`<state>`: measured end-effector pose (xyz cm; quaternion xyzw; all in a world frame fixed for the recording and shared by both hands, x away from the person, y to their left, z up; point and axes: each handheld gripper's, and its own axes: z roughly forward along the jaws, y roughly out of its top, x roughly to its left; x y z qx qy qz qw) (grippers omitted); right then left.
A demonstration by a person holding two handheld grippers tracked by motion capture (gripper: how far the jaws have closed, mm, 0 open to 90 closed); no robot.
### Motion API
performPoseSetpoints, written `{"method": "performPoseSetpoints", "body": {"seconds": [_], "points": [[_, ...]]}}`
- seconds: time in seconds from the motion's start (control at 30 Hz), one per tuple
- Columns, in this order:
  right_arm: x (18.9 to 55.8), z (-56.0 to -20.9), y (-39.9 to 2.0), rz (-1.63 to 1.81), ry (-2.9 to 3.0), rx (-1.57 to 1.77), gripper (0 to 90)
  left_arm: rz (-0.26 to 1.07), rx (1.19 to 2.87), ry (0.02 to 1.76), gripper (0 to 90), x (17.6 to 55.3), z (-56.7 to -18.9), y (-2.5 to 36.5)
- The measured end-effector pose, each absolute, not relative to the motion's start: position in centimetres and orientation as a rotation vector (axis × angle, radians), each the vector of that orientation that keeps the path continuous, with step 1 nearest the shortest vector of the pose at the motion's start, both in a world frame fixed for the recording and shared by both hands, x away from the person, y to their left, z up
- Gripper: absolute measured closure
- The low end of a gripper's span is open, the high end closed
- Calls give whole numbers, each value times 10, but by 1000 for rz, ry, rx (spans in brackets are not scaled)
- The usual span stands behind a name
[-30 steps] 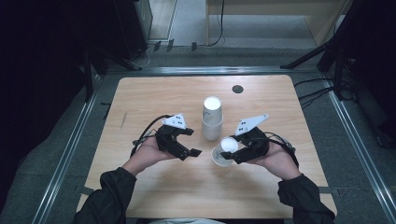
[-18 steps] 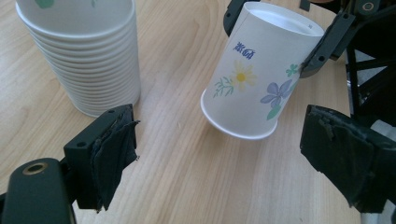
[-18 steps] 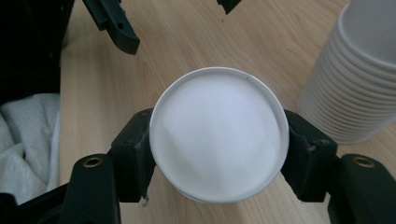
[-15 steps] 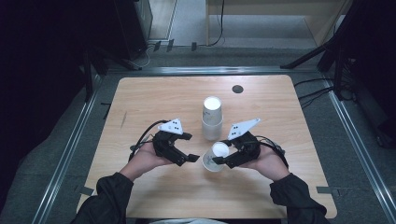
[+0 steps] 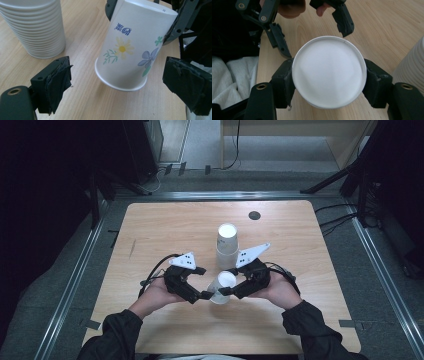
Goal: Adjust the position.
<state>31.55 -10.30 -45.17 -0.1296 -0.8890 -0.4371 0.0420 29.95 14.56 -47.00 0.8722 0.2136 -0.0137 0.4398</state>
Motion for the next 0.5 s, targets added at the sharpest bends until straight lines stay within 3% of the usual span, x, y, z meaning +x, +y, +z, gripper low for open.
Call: {"method": "performPoseSetpoints", "body": {"seconds": [0.5], "points": [[313,-438,-93,-1419,-2636,-364,355,-57,2135,489,83,293,-473,141]]}}
